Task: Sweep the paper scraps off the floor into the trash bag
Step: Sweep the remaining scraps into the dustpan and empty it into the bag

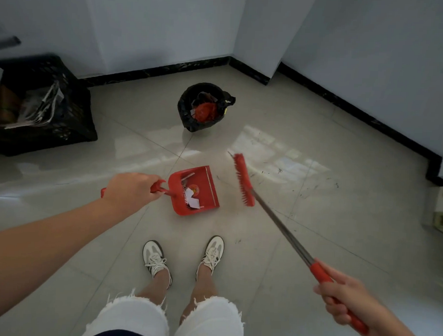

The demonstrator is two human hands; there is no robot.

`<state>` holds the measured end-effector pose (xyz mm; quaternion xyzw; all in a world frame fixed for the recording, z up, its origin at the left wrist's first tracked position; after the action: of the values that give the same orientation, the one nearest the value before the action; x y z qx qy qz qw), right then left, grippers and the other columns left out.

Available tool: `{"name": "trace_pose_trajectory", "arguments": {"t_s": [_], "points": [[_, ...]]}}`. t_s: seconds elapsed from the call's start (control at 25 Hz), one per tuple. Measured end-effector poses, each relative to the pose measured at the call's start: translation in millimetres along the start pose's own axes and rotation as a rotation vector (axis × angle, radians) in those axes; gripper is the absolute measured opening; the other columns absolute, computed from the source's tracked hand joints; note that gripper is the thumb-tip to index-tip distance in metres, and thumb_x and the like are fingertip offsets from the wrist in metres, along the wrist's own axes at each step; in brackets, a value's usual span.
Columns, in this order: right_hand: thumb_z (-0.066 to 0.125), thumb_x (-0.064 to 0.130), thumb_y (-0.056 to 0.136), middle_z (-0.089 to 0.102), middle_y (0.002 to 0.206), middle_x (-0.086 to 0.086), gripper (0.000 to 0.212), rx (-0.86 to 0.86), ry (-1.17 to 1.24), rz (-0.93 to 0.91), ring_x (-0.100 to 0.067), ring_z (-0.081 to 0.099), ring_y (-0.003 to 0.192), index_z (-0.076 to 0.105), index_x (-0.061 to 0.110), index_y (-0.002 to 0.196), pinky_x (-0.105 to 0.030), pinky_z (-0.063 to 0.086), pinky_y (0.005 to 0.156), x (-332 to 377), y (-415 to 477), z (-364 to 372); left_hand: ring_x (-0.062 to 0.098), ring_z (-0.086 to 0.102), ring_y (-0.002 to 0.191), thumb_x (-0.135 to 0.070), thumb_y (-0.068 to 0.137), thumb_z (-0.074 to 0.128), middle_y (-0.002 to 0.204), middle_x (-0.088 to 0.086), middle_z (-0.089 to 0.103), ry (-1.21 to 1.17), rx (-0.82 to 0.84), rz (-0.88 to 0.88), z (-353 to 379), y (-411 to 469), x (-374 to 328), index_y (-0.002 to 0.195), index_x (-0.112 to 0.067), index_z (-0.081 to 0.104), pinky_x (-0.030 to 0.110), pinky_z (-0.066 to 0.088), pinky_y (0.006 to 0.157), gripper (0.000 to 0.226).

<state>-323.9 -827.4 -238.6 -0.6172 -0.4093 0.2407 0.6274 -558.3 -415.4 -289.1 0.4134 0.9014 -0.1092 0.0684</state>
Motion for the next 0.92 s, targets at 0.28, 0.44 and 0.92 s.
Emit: {"name": "trace_pose_trajectory", "arguments": {"t_s": [0.28, 0.44, 0.92], "points": [[0.048, -0.014, 0.085, 0.038, 0.052, -0.005, 0.043, -0.331, 0.224, 0.048, -0.009, 0.032, 0.029, 0.054, 0.013, 0.118, -0.014, 0.029, 0.03, -51, 51, -71, 0.014, 0.045, 0.04, -0.03, 0.065, 0.086, 0.05, -0.008, 0.059, 0.104, 0.056, 0.21, -18, 36, -45, 0.067, -0.025, 0.067, 0.012, 0.012, 0.048, 0.02], [0.039, -0.015, 0.087, 0.036, 0.034, 0.0, 0.026, -0.417, 0.389, 0.115, -0.004, 0.032, 0.021, 0.043, 0.008, 0.076, -0.012, 0.028, 0.025, -84, 100, -104, 0.015, 0.049, 0.046, -0.035, 0.068, 0.083, 0.055, -0.011, 0.059, 0.13, 0.073, 0.219, -12, 49, -59, 0.078, -0.03, 0.072, 0.016, 0.019, 0.047, 0.016], [0.04, -0.008, 0.071, 0.052, 0.061, -0.015, 0.025, -0.255, -0.098, 0.056, -0.017, 0.044, 0.026, 0.043, 0.01, 0.088, -0.017, 0.033, 0.028, -63, 134, 64, 0.016, 0.055, 0.047, -0.04, 0.073, 0.078, 0.054, -0.012, 0.056, 0.112, 0.163, 0.227, 27, 51, -64, 0.077, -0.035, 0.066, 0.024, 0.04, 0.043, 0.013]]}}
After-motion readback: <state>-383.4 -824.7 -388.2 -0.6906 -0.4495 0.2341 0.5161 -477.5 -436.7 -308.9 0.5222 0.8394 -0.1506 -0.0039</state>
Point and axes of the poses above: each hand's wrist, its own y-axis towards the middle knuckle, its own z-axis out of the palm, x = y × z, the point moved 9 cm from there along y, towards the middle knuckle
